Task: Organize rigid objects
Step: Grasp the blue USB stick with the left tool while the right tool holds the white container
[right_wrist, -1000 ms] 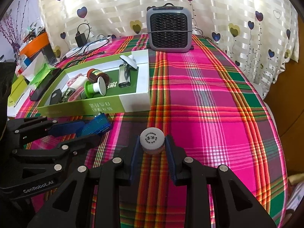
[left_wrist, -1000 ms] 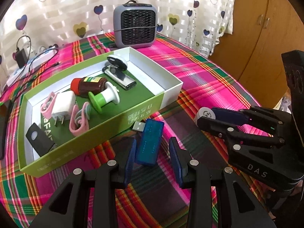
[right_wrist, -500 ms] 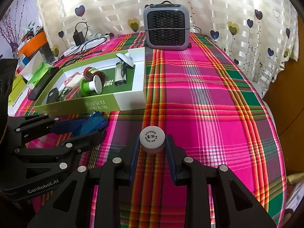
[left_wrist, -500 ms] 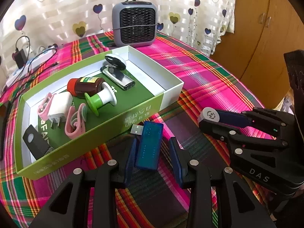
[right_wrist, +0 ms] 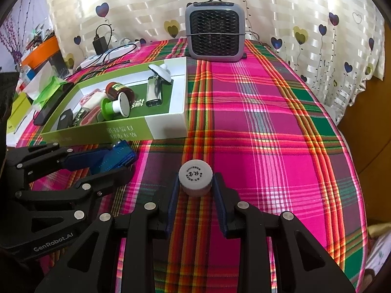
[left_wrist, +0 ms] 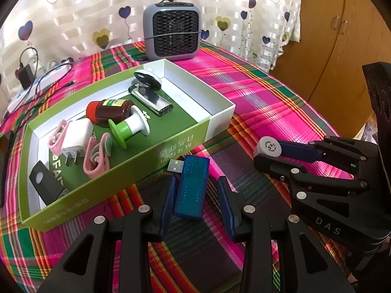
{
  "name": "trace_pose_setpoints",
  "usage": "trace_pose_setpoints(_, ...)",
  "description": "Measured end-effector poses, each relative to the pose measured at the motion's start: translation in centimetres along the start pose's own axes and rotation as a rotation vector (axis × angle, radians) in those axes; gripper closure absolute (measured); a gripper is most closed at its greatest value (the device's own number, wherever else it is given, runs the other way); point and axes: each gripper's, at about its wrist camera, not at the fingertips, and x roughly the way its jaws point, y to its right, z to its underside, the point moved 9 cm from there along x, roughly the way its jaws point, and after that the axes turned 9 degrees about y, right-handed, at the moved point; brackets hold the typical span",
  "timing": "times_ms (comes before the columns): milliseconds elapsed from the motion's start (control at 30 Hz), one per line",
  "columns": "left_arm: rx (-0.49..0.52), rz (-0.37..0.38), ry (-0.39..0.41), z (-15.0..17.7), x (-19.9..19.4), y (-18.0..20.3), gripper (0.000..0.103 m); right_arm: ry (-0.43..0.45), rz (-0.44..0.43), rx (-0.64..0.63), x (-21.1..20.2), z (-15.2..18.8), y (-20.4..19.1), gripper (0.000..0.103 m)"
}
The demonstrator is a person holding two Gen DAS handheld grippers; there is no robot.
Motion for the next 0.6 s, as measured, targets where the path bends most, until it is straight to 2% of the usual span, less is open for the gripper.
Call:
trace_pose_setpoints(100, 0.0, -0.004, 0.001, 0.0, -0.04, -0.05, 0.07, -0.001, 0.006, -0.007, 0.01, 0.04, -0.02, 0.074)
trace_pose_setpoints(233, -0.007, -0.02, 0.003, -0.02, -0.06, -0.45, 0.078, -0.001, 0.006, -0.007, 0.0, 0.03, -0.03, 0.074)
trace_pose_setpoints(600, -0.021, -0.019, 0.005, -0.07, -0.16, -0.82, 0.082, -0.002, 0.014, -0.016, 0.05, 0.09, -0.08, 0.074)
